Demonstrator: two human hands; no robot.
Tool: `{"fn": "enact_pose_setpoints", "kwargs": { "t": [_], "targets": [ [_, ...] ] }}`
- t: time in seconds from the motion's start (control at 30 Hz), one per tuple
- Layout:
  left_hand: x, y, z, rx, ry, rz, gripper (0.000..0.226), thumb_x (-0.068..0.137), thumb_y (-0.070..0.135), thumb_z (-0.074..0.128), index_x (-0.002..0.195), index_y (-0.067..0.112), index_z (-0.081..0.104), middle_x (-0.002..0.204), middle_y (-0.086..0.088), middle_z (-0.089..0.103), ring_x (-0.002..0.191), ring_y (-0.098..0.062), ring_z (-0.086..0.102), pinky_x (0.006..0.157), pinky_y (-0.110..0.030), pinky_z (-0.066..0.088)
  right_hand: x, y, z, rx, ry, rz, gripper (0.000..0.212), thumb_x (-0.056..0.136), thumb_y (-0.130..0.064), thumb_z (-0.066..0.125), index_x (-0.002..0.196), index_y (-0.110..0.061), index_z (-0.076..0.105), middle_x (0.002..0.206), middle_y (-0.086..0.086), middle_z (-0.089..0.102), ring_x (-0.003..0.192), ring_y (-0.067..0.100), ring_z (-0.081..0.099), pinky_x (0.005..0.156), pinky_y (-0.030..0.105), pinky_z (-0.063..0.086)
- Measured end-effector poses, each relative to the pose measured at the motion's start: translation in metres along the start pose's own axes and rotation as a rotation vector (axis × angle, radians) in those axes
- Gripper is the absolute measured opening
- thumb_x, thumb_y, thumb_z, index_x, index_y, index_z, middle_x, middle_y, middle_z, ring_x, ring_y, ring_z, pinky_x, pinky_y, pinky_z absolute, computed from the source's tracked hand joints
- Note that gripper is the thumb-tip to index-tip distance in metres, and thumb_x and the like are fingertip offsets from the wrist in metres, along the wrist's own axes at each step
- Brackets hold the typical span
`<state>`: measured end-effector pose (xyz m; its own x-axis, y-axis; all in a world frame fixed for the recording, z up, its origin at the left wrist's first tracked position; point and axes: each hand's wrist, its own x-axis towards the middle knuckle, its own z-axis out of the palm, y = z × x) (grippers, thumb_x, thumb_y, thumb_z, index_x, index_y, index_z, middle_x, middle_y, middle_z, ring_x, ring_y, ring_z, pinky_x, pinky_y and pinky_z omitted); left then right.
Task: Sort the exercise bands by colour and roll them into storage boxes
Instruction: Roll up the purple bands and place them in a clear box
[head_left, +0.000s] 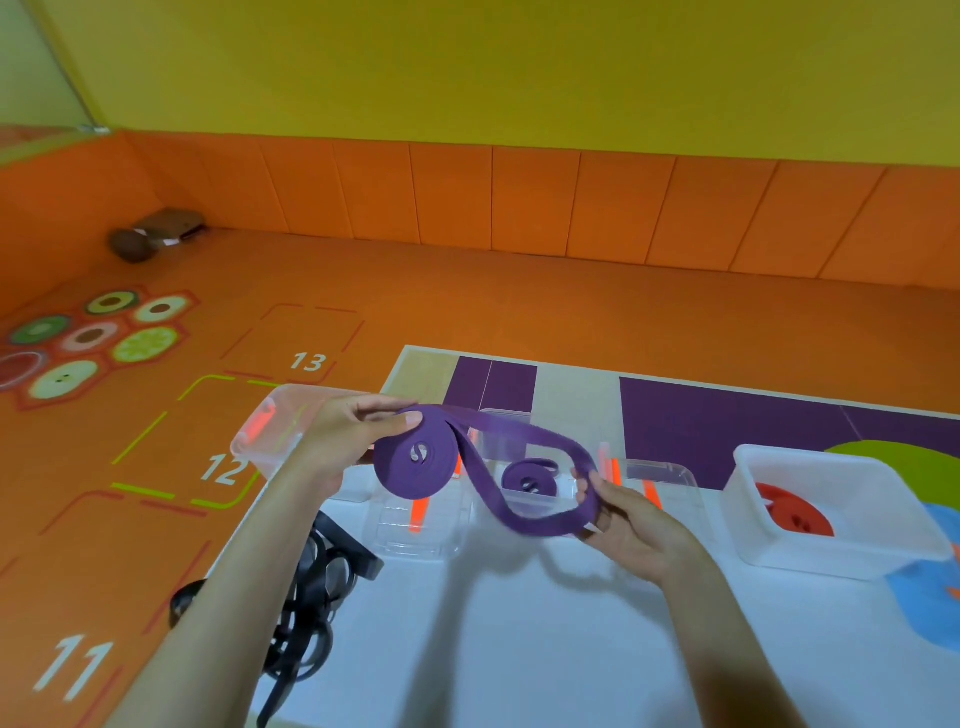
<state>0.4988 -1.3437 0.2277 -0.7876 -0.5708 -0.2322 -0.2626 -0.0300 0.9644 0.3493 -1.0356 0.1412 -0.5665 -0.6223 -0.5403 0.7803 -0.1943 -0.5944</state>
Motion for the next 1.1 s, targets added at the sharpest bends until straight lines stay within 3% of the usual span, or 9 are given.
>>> {"fn": "enact_pose_setpoints", "kwargs": {
  "t": [0.13, 0.23, 0.37, 0.5, 0.6, 0.67, 0.8, 0.93, 1.1],
  "targets": [
    [0.002, 0.0, -0.01, -0.043, -0.011, -0.017, 0.029, 0.086, 0.019, 0.084, 0.115, 0.015, 0.08, 0.108, -0.008, 0.081, 0.086, -0.019, 0.075, 0.067, -0.027, 0.06, 0.001, -0.01, -0.001, 0.201, -0.043, -0.03, 0.031, 0.103, -0.024, 0.06, 0.119, 0.0, 0.072, 0.062, -0.004, 0.035, 0.054, 0.012, 0.04, 0.096, 0.038, 0.05],
    [0.001, 0.002, -0.011, -0.054, -0.023, -0.008, 0.028, 0.087, 0.019, 0.083, 0.114, 0.016, 0.08, 0.108, -0.008, 0.081, 0.086, -0.018, 0.075, 0.07, -0.028, 0.059, 0.007, -0.013, -0.003, 0.128, 0.006, -0.11, 0.031, 0.099, -0.024, 0.065, 0.119, -0.002, 0.074, 0.062, -0.001, 0.036, 0.057, 0.014, 0.044, 0.095, 0.039, 0.051],
    [-0.001, 0.009, -0.005, -0.028, -0.053, 0.028, 0.03, 0.085, 0.017, 0.085, 0.114, 0.018, 0.08, 0.105, -0.006, 0.082, 0.091, -0.022, 0.077, 0.073, -0.03, 0.062, 0.011, -0.014, -0.011, -0.483, 0.115, -0.171, 0.023, 0.092, -0.027, 0.076, 0.095, -0.004, 0.075, 0.094, 0.011, 0.075, 0.1, 0.026, 0.072, 0.103, 0.039, 0.053],
    [-0.007, 0.018, 0.009, 0.095, -0.147, 0.058, 0.033, 0.081, 0.013, 0.089, 0.112, 0.02, 0.081, 0.101, -0.003, 0.082, 0.094, -0.021, 0.079, 0.082, -0.032, 0.062, 0.004, -0.014, 0.004, -1.232, 0.152, -0.332, 0.01, 0.094, -0.013, 0.074, 0.102, -0.018, 0.078, 0.113, -0.001, 0.076, 0.113, 0.016, 0.07, 0.082, 0.008, 0.05],
    [-0.014, 0.022, 0.021, 0.191, -0.213, 0.106, 0.03, 0.081, 0.012, 0.09, 0.109, 0.02, 0.082, 0.098, 0.0, 0.083, 0.089, -0.016, 0.079, 0.069, -0.019, 0.059, -0.007, -0.014, 0.051, -1.108, -0.032, -0.562, 0.035, 0.096, -0.029, 0.075, 0.129, -0.033, 0.066, 0.129, -0.019, 0.068, 0.122, -0.005, 0.061, 0.103, 0.017, 0.047],
    [-0.017, 0.025, 0.028, 0.195, -0.234, 0.13, 0.03, 0.081, 0.011, 0.09, 0.108, 0.02, 0.082, 0.098, 0.001, 0.082, 0.088, -0.013, 0.079, 0.069, -0.018, 0.057, -0.014, -0.011, 0.082, -1.046, -0.19, -0.651, 0.049, 0.093, -0.033, 0.077, 0.139, -0.037, 0.059, 0.133, -0.019, 0.067, 0.127, -0.005, 0.058, 0.105, 0.017, 0.047],
    [-0.017, 0.034, 0.033, 0.232, -0.294, 0.184, 0.036, 0.079, 0.013, 0.092, 0.113, 0.019, 0.081, 0.103, 0.0, 0.082, 0.094, -0.02, 0.079, 0.079, -0.025, 0.061, -0.012, -0.007, 0.103, -1.166, -0.207, -0.794, 0.053, 0.088, -0.018, 0.084, 0.136, -0.031, 0.065, 0.116, -0.012, 0.077, 0.114, 0.003, 0.069, 0.103, 0.025, 0.054],
    [-0.021, 0.043, 0.037, 0.267, -0.336, 0.206, 0.039, 0.08, 0.008, 0.09, 0.116, 0.017, 0.077, 0.099, 0.001, 0.082, 0.079, -0.011, 0.077, 0.07, -0.019, 0.058, -0.012, -0.012, 0.097, -1.113, -0.201, -0.739, 0.048, 0.082, -0.017, 0.089, 0.124, -0.029, 0.07, 0.11, -0.003, 0.079, 0.104, 0.013, 0.075, 0.094, 0.041, 0.061],
    [-0.021, 0.047, 0.043, 0.186, -0.34, 0.22, 0.036, 0.084, 0.009, 0.087, 0.117, 0.019, 0.077, 0.102, -0.004, 0.082, 0.085, -0.016, 0.078, 0.074, -0.023, 0.06, -0.018, -0.023, 0.09, -1.015, -0.218, -0.748, 0.049, 0.081, -0.018, 0.089, 0.125, -0.035, 0.075, 0.105, -0.006, 0.08, 0.09, 0.019, 0.076, 0.086, 0.036, 0.061]
  ]
}}
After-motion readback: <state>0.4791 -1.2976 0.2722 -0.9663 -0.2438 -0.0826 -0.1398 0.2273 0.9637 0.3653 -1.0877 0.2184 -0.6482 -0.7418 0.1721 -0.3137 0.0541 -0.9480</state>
